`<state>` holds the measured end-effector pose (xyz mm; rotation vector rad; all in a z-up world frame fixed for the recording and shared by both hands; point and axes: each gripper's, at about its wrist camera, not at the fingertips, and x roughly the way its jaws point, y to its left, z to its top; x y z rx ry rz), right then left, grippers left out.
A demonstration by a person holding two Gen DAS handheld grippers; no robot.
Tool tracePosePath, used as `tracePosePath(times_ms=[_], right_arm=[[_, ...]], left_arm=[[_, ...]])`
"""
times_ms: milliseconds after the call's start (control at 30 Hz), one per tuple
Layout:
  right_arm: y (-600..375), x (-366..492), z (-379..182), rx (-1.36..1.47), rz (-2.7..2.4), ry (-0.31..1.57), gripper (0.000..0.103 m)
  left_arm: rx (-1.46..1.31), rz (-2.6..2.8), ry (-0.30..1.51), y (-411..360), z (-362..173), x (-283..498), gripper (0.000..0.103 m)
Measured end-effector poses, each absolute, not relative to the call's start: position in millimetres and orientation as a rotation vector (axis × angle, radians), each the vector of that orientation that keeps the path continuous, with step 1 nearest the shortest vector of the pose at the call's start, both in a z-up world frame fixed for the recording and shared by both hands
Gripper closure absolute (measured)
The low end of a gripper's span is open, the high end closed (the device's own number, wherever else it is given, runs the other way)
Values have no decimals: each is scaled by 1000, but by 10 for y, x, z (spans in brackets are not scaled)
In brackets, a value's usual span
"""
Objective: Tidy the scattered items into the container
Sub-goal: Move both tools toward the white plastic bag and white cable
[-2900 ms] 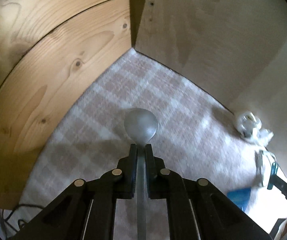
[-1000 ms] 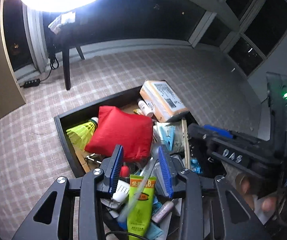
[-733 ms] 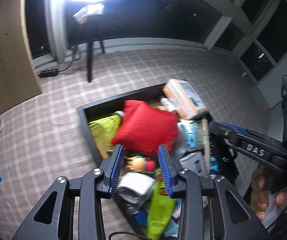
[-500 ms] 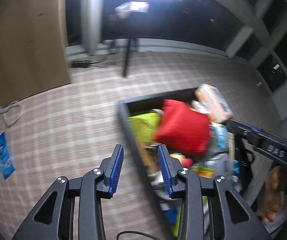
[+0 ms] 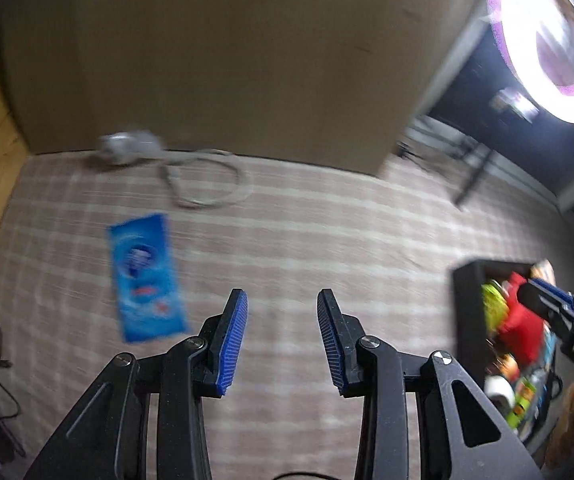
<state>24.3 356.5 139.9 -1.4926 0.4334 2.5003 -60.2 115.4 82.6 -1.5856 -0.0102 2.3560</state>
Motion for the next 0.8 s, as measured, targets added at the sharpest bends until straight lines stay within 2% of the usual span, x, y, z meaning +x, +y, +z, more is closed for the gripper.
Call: tracePosePath(times_ms=[100,167,400,633,700,800], right_arm=[[3306,-109,1324,-1531,2534,384,66],[3137,-343,1251,-1544,2547,363,66],[2653,-1072,917,-1601,2562,329,66],[2313,-1655,511,-1658,2542,309,64],[2248,-1767,432,-1660,2540,301,59],[2198,-1892,354,-1649,2536,296,58]], left_arm=[[-1591,2432,-17,828,768,-822,67],[-1592,2469,-32,616,721,-993,61],[-1623,2524,-121,18,450,-1644,51],[-1617,2505,-100,-22,115,-2021,36],[-1631,2509,-72,6,18,-2091,35],[-1643,2519,-39,44,-98,-2176,35]])
